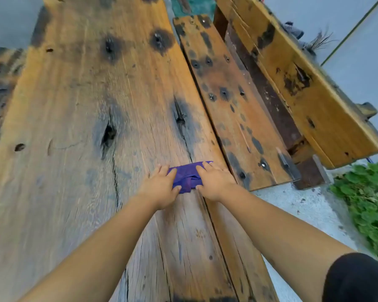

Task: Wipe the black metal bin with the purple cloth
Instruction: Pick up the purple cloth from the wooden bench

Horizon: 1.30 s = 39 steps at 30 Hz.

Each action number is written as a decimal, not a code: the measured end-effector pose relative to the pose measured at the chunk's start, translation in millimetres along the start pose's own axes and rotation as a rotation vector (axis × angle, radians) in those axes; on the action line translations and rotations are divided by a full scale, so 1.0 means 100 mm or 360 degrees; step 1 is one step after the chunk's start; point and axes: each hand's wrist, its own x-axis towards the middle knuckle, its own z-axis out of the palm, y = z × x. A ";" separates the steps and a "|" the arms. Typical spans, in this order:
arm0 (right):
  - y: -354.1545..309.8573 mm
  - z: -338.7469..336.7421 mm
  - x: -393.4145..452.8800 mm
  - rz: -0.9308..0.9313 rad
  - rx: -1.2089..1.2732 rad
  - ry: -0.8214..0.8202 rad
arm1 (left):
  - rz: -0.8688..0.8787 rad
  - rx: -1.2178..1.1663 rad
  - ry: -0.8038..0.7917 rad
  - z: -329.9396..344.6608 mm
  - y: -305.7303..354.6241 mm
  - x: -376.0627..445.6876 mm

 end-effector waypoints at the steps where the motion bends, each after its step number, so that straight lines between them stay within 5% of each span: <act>1: 0.01 0.05 0.10 0.0014 0.0015 -0.0009 | -0.0012 -0.0023 -0.0043 0.05 -0.04 0.08; 18: 0.16 0.48 0.76 0.0162 0.0063 0.0132 | -0.0215 -0.0214 0.0100 0.59 -0.39 0.67; 25: 0.34 0.40 0.47 0.0012 0.0381 0.0105 | -0.0011 -0.0571 0.0242 0.45 -0.29 0.45; 31: 0.71 0.54 -0.21 -0.0010 0.0852 0.0244 | 0.0253 -0.0763 0.0317 0.27 0.19 0.27; 39: 1.47 0.83 -1.68 0.0591 0.1283 0.0474 | 0.0684 -0.0820 0.0192 0.36 1.54 0.07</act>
